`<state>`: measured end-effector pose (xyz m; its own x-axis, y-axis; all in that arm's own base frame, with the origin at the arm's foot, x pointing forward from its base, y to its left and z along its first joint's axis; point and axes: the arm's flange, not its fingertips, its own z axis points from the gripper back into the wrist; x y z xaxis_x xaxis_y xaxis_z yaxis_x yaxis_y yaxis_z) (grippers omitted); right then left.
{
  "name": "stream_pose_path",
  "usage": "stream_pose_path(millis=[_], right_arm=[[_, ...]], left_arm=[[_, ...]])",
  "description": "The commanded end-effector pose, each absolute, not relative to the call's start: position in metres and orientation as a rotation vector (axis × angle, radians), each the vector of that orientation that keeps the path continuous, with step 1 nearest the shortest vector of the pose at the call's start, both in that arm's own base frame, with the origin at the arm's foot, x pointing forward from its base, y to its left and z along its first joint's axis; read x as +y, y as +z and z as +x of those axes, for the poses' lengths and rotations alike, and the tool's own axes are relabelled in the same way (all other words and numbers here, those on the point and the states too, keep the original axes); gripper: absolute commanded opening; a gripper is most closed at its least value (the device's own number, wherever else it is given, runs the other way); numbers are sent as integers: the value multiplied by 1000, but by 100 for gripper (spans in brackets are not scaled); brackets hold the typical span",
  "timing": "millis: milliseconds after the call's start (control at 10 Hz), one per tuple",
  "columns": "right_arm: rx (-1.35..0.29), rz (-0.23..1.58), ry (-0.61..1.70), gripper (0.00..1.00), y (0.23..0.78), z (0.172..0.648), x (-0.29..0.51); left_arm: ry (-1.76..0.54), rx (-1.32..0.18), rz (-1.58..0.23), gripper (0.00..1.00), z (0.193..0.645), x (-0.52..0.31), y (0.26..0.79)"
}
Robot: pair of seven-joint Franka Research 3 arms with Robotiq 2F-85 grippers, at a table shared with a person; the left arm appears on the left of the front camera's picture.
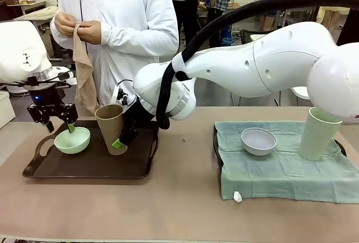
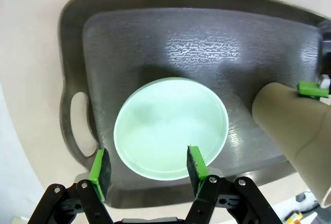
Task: Set up a tray with a mat and arrange the tableware.
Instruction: Pick up the Picnic Bowl and Reusable plastic cup from the Handle tray in front of the human's position and hold them in the air.
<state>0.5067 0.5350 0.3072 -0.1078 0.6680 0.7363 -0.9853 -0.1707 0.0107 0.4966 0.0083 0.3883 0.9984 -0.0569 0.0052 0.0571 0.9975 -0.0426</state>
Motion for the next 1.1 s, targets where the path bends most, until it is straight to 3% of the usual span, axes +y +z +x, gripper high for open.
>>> stream_pose_path(millis=[0,400,1000], right_arm=[[-600,716,1641,100,312,509,540],[-607,717,1666,100,314,509,538],[-587,707,1680,100,314,508,541]], left_arm=[[-84,-43,-107,77,496,3,373],[-50,-85,-39,77,497,9,352],[-97,-150,-64,77,487,0,389]])
